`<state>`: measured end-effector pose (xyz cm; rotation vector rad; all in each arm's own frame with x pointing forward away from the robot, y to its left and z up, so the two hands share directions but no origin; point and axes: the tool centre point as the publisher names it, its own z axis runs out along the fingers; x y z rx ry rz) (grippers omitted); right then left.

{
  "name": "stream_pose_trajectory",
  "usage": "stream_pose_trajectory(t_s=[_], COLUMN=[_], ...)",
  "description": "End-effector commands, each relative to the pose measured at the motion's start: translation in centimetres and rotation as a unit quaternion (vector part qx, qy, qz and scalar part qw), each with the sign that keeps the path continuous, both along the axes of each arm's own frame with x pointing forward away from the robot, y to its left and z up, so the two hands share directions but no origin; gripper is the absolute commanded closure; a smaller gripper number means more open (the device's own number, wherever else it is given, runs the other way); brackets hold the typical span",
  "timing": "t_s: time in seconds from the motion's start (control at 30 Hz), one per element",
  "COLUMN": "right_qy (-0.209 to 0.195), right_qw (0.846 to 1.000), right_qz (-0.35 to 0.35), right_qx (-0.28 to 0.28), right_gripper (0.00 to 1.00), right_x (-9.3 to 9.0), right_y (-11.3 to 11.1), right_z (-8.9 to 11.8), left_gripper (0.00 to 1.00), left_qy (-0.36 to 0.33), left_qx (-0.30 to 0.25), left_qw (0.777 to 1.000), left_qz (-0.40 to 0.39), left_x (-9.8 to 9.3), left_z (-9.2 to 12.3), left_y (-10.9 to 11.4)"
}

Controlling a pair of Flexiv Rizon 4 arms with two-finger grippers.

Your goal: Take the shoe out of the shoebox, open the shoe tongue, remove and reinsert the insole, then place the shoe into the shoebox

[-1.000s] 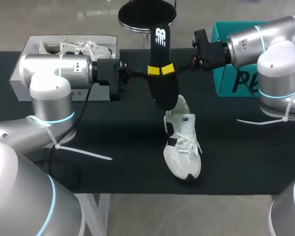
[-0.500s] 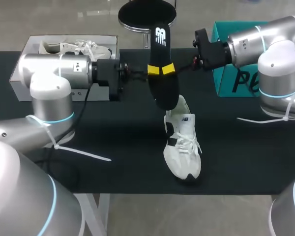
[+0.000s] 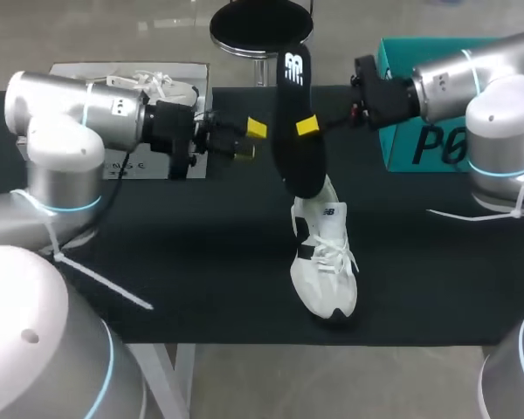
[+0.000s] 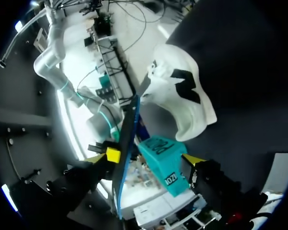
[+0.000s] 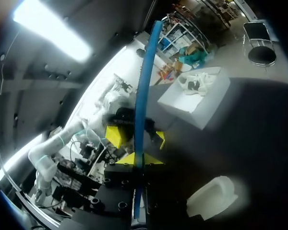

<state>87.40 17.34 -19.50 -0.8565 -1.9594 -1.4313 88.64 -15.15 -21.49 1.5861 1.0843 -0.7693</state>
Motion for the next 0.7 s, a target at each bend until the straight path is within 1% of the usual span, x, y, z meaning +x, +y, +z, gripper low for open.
stream_pose_trajectory(t_s=[0.03, 0.17, 0.27, 0.4, 0.53, 0.63, 0.67, 0.7], right_qy=[0.0, 0.001, 0.002, 0.006, 0.008, 0.009, 0.009, 0.009], right_qw=[1.0, 1.0, 1.0, 1.0, 1.0, 1.0, 1.0, 1.0], right_qz=[-0.008, -0.011, -0.012, -0.011, -0.009, -0.01, -0.01, -0.011], right_qx=[-0.002, -0.003, -0.003, -0.006, -0.01, -0.013, -0.014, -0.015], right_gripper=[1.0, 1.0, 1.0, 1.0, 1.0, 1.0, 1.0, 1.0], right_x=[-0.6, -0.7, -0.7, -0.7, -0.6, -0.7, -0.7, -0.7], right_y=[-0.6, -1.0, -1.1, -1.4, -1.6, -1.9, -2.0, -2.1], right_z=[-0.1, -0.1, -0.2, -0.2, -0.1, 0.0, 0.0, 0.1], left_gripper=[0.0, 0.0, 0.0, 0.0, 0.0, 0.0, 0.0, 0.0], left_qy=[0.047, 0.082, 0.101, 0.148, 0.245, 0.282, 0.304, 0.312], left_qx=[0.067, 0.092, 0.092, 0.084, 0.031, 0.025, 0.03, 0.043], left_qw=[0.996, 0.991, 0.989, 0.984, 0.965, 0.951, 0.942, 0.937], left_qz=[0.036, 0.056, 0.056, 0.053, 0.089, 0.123, 0.14, 0.15], left_x=[-1.7, -2.8, -3.4, -3.4, -2.2, -1.1, -0.6, -0.2], left_z=[0.5, -0.8, -1.6, -2.4, -2.8, -2.5, -2.3, -2.1], left_y=[4.0, 5.7, 6.2, 6.6, 7.4, 8.1, 8.5, 8.7])
